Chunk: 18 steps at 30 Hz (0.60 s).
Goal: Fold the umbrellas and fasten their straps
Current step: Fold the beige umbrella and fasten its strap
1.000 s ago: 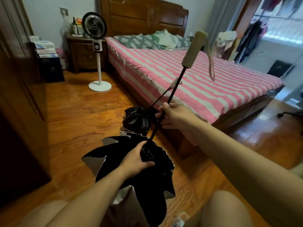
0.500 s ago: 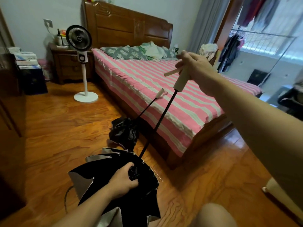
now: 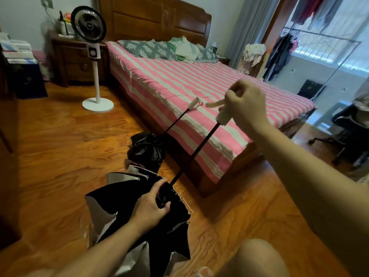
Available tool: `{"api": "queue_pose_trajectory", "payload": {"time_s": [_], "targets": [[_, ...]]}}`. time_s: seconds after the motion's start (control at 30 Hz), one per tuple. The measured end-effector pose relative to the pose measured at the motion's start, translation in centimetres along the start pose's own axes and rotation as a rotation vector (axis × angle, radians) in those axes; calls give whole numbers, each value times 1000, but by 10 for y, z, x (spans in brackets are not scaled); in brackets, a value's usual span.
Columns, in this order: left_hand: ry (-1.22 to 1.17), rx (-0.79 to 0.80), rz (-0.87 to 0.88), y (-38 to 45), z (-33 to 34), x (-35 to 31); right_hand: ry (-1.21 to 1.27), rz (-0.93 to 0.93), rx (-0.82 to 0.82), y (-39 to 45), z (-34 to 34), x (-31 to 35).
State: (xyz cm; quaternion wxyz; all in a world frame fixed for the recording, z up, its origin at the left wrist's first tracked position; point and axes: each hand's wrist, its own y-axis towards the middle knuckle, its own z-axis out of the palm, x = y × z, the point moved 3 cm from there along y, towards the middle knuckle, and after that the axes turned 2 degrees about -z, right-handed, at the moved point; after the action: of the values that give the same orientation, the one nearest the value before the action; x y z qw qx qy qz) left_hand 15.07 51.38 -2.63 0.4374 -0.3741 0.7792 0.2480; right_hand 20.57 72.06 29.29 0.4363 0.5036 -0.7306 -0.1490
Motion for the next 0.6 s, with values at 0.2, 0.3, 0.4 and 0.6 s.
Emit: {"api": "queue_pose_trajectory", "payload": {"time_s": [0.2, 0.3, 0.4, 0.6], "targets": [[-133, -52, 112, -3, 10, -48, 82, -57, 67, -56, 70, 27], [-83, -109, 78, 1, -13, -56, 126, -39, 11, -49, 66, 29], [-4, -148, 115, 6, -38, -63, 187, -12, -26, -67, 76, 35], [80, -216, 171, 11, -61, -71, 238, 40, 32, -115, 117, 38]]}}
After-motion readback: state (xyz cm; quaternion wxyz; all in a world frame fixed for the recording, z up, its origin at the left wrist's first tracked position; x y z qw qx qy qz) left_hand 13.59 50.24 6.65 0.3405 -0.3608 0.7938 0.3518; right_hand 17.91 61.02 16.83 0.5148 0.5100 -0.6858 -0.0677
